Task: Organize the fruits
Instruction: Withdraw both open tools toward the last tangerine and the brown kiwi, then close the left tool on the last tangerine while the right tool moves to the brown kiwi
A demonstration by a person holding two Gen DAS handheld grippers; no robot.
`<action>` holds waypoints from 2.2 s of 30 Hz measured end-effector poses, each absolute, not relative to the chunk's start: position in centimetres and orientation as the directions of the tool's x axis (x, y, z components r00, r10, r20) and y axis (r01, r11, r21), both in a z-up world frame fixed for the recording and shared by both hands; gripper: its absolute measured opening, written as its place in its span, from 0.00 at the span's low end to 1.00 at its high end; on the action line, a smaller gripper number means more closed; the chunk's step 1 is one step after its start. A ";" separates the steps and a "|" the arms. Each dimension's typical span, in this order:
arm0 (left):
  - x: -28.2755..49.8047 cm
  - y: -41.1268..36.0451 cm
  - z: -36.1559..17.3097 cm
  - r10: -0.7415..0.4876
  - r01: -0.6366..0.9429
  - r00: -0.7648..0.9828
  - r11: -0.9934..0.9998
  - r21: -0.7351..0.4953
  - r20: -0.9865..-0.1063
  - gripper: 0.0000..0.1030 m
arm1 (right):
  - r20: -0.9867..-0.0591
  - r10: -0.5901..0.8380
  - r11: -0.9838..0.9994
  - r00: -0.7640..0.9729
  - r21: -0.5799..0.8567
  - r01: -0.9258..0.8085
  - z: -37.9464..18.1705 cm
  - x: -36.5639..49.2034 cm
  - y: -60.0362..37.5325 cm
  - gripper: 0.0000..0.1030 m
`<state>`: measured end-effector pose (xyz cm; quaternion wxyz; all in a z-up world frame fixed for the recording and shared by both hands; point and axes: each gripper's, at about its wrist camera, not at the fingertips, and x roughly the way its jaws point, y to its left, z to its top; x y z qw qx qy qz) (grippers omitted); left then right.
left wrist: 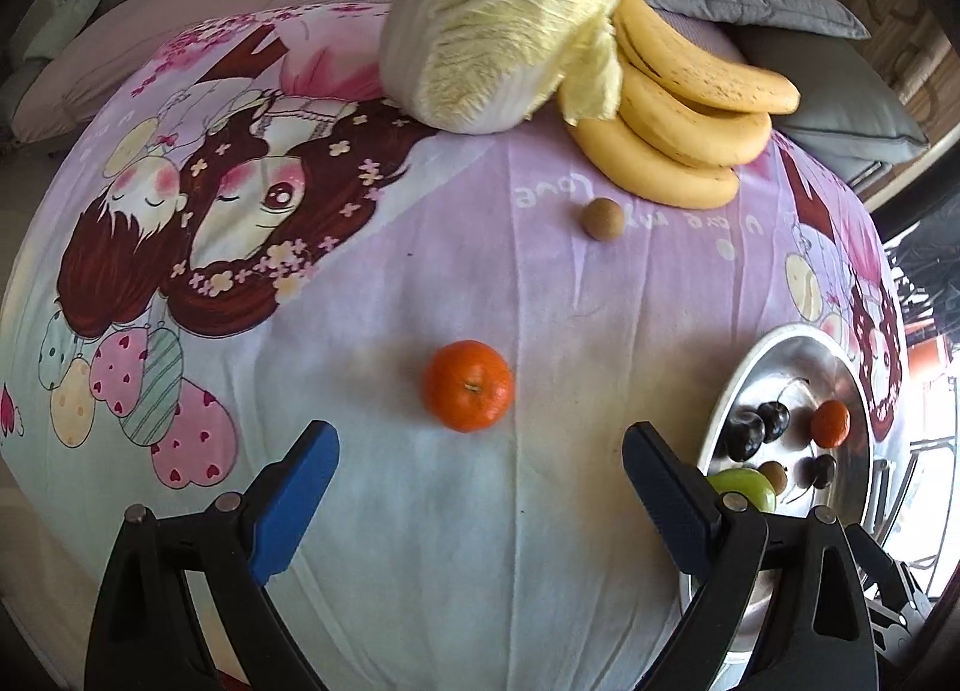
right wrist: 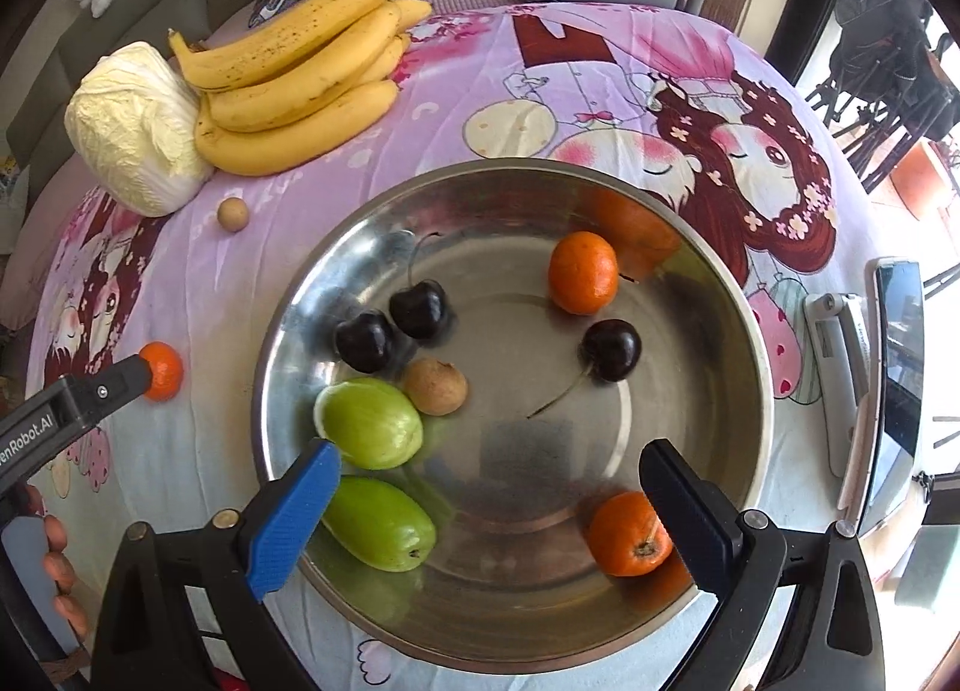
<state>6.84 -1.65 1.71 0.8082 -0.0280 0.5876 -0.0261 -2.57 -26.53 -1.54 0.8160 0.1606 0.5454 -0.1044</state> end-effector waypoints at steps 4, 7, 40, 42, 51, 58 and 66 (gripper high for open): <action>7.5 2.0 2.1 -0.075 -0.072 0.331 0.992 -0.104 -0.941 0.93 | -0.915 0.034 0.944 0.403 0.161 0.287 -0.9 -1.0 -24.2 0.99; 7.9 4.1 2.0 -0.078 -0.121 0.338 0.985 -0.125 -0.938 0.93 | -0.907 0.061 0.953 0.416 0.176 0.246 -0.5 0.2 -22.5 0.99; 10.6 2.6 -1.5 -0.104 -0.018 0.283 0.993 -0.114 -0.954 0.93 | -0.886 0.175 0.962 0.430 0.246 0.116 -1.2 8.1 -20.6 0.99; 10.5 2.3 -1.5 -0.105 -0.010 0.288 0.994 -0.113 -0.952 0.93 | -0.885 0.180 0.962 0.430 0.250 0.112 -1.2 8.2 -20.7 0.99; 10.6 1.4 -2.3 -0.232 0.030 0.233 0.972 -0.231 -0.944 0.62 | -0.864 0.183 0.957 0.469 0.267 0.118 -0.1 9.4 -21.1 0.99; 10.7 0.1 -2.6 -0.274 0.055 0.206 0.962 -0.268 -0.939 0.48 | -0.855 0.190 0.961 0.483 0.264 0.088 0.1 12.3 -20.1 0.95; 11.3 -2.3 -3.6 -0.267 0.074 0.199 0.964 -0.257 -0.943 0.41 | -0.870 0.197 0.968 0.452 0.246 0.052 -1.6 14.4 -18.6 0.80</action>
